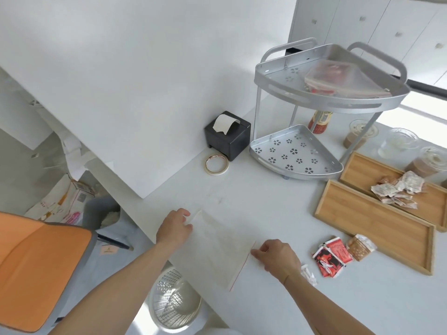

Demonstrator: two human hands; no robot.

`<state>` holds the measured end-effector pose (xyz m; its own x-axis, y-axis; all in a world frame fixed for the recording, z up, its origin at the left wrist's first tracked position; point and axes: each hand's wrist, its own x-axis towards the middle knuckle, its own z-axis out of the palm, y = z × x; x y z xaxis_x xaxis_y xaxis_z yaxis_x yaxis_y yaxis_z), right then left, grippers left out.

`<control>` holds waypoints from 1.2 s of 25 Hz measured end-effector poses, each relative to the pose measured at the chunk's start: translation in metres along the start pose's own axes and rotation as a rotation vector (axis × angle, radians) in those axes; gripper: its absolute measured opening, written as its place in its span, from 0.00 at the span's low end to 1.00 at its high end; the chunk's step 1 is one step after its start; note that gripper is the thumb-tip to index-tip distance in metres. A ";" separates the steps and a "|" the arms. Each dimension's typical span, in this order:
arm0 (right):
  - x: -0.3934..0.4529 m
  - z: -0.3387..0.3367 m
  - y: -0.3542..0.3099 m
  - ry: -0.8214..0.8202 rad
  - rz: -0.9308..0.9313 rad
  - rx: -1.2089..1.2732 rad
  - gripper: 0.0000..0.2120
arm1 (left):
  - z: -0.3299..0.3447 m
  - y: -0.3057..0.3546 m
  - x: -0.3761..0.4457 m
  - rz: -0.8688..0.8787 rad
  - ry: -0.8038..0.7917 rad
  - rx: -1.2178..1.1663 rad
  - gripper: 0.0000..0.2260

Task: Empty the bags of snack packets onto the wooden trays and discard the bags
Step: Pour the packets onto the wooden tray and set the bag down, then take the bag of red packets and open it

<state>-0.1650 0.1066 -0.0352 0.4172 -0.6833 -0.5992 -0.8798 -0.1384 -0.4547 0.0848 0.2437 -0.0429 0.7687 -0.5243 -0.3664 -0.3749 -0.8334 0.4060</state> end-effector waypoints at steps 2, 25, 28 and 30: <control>0.005 -0.022 0.000 0.044 -0.048 -0.124 0.13 | -0.008 0.014 0.003 0.069 -0.011 -0.018 0.12; -0.046 -0.341 -0.056 0.985 -0.498 -0.642 0.26 | -0.196 0.349 0.009 1.225 0.343 0.276 0.20; -0.043 -0.337 -0.065 0.977 -0.526 -0.627 0.21 | -0.194 0.355 0.008 1.254 0.362 0.310 0.18; -0.039 -0.335 -0.069 0.996 -0.525 -0.612 0.16 | -0.192 0.357 0.009 1.278 0.360 0.300 0.12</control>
<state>-0.1971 -0.0973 0.2402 0.6282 -0.6489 0.4294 -0.7337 -0.6777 0.0492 0.0573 -0.0254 0.2595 -0.1231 -0.9166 0.3804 -0.9827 0.1659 0.0818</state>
